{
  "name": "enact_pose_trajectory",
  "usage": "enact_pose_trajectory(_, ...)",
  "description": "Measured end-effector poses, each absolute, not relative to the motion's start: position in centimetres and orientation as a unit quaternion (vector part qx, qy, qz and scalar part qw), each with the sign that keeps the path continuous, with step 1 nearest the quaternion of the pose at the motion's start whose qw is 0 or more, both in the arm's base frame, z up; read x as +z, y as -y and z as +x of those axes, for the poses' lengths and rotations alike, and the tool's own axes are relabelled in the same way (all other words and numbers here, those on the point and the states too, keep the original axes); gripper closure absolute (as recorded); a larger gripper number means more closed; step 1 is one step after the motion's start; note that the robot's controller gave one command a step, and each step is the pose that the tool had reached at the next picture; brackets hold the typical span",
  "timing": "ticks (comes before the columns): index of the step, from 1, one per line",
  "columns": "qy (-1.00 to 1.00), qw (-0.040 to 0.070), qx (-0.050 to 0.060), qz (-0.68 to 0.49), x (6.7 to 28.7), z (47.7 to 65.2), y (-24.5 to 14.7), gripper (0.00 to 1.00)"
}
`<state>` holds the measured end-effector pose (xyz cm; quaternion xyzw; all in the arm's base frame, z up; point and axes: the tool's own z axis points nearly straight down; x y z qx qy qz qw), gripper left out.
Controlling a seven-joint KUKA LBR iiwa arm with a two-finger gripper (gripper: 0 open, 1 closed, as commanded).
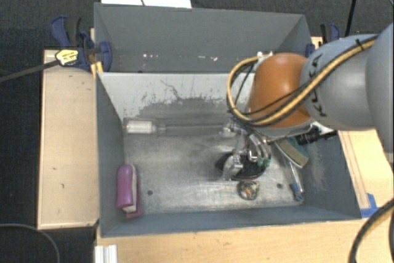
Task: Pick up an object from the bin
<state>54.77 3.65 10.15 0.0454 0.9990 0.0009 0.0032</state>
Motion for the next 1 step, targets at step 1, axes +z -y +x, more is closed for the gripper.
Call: enact_pose_trajectory(1, -0.993, 0.000, 0.000, 0.115, 10.02, 54.28, -2.59, 0.00)
